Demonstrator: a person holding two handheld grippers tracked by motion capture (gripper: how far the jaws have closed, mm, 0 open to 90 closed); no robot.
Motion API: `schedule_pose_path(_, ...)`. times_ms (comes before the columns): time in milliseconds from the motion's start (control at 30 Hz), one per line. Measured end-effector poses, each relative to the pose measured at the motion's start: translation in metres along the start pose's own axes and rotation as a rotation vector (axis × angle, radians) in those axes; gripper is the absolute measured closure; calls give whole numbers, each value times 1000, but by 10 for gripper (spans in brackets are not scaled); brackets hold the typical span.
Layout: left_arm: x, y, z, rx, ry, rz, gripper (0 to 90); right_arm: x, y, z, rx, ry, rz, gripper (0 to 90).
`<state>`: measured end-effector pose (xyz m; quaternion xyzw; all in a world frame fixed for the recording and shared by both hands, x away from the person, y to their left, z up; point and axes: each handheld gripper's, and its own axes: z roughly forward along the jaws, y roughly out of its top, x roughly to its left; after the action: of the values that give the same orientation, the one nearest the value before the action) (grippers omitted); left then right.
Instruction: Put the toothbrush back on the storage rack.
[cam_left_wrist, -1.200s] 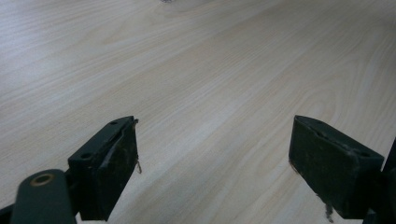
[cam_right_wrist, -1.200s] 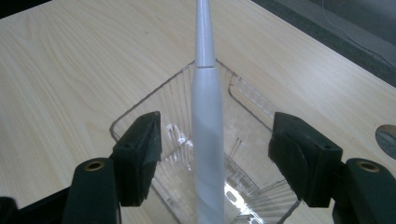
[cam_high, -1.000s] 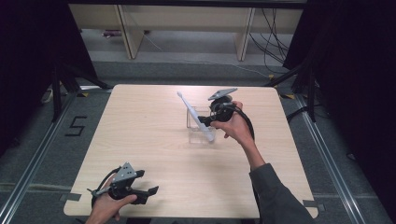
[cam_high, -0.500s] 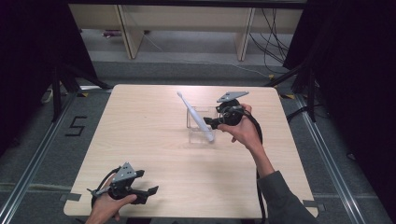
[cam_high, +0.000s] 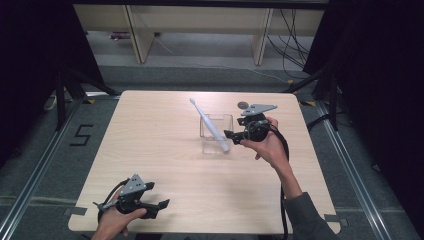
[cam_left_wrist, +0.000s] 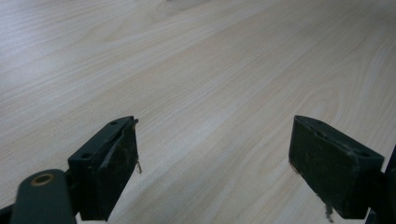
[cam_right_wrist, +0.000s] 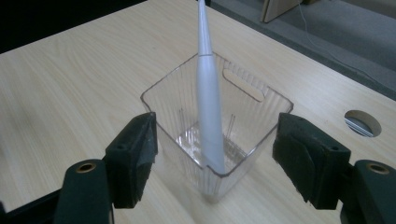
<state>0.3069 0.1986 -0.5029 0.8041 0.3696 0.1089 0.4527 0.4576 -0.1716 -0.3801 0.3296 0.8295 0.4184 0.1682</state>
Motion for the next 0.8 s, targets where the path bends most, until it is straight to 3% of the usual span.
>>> schedule_pose_path(167,0,0,0,0,1,1,150,-1,-7,-5,-10,5,-3,305)
schedule_pose_path(267,0,0,1,-9,3,3,150,0,-11,-10,-7,2,25,296)
schedule_pose_path(300,0,0,1,-10,4,4,150,-1,-12,-10,-25,-2,2,292)
schedule_pose_path(367,-1,1,-1,15,12,6,150,0,-15,-12,-14,2,20,276)
schedule_pose_path(567,-1,1,-1,4,1,4,150,1,-19,-12,-21,-3,10,265)
schedule_pose_path(667,-1,1,-1,6,2,9,150,6,-21,-12,-11,3,39,264)
schedule_pose_path(700,0,1,-1,7,2,11,150,5,-21,-11,-29,1,4,263)
schedule_pose_path(800,0,1,-2,6,0,11,150,8,-23,-12,-18,11,7,257)
